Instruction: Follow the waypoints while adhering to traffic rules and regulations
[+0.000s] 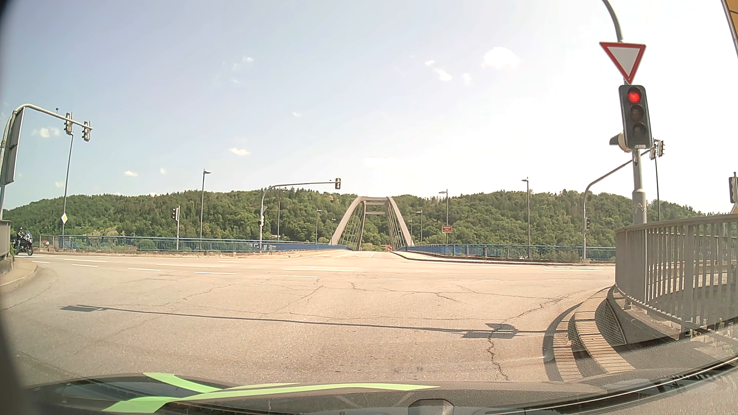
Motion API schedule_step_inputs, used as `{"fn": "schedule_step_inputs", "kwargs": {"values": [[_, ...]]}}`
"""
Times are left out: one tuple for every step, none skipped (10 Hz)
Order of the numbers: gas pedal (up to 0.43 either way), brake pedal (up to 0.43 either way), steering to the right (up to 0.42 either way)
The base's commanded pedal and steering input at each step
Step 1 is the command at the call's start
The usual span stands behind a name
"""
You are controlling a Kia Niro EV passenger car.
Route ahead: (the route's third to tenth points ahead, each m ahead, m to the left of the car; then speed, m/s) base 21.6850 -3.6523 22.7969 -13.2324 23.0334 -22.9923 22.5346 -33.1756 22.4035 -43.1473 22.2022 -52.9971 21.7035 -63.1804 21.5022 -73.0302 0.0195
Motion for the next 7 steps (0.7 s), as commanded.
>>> {"fn": "schedule_step_inputs", "kwargs": {"values": [[0.059,0.0,0.028],[0.059,0.0,0.028],[0.059,0.0,0.027],[0.059,0.0,0.027],[0.067,0.0,0.027],[0.067,0.0,0.028],[0.067,0.0,0.027]]}}
